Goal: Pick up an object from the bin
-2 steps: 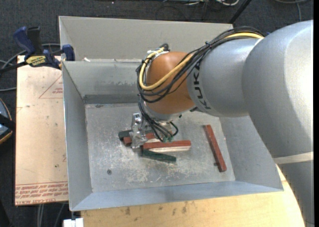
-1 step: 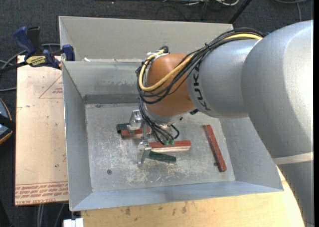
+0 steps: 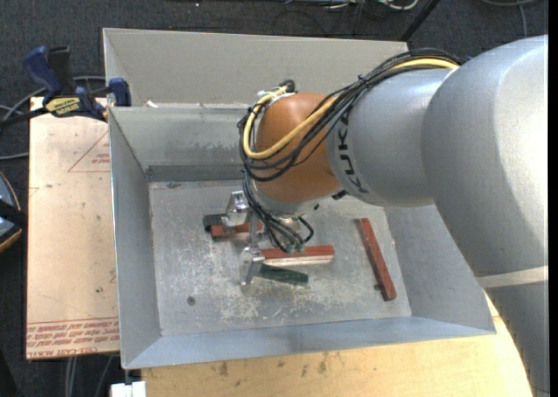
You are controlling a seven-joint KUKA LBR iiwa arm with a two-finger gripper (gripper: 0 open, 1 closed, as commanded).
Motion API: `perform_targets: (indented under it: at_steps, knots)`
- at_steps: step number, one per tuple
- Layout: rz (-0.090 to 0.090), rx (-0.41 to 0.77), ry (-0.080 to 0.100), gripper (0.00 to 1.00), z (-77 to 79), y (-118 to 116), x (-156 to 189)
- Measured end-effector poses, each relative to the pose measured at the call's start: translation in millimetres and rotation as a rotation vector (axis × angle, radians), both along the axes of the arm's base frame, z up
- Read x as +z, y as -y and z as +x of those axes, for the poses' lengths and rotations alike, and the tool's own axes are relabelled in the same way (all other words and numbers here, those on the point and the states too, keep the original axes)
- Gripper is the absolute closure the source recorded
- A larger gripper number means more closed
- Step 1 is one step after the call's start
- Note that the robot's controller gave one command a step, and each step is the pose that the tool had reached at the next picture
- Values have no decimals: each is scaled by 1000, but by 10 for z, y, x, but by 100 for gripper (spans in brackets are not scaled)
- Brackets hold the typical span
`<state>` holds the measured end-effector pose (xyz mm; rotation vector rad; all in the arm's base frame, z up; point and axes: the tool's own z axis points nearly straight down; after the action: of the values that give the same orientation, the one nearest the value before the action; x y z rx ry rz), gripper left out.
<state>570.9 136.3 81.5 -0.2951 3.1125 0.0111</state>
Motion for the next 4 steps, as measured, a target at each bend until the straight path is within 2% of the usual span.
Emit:
perform_targets:
  at_steps: [1, 2, 3, 4]
  knots:
    - [2, 142, 19, 100, -141, 403, -20]
    - [-5, 142, -2, 0, -189, 438, -62]
    - [-5, 142, -2, 0, -189, 439, -62]
    - [-4, 363, 0, 100, 233, 1078, -34]
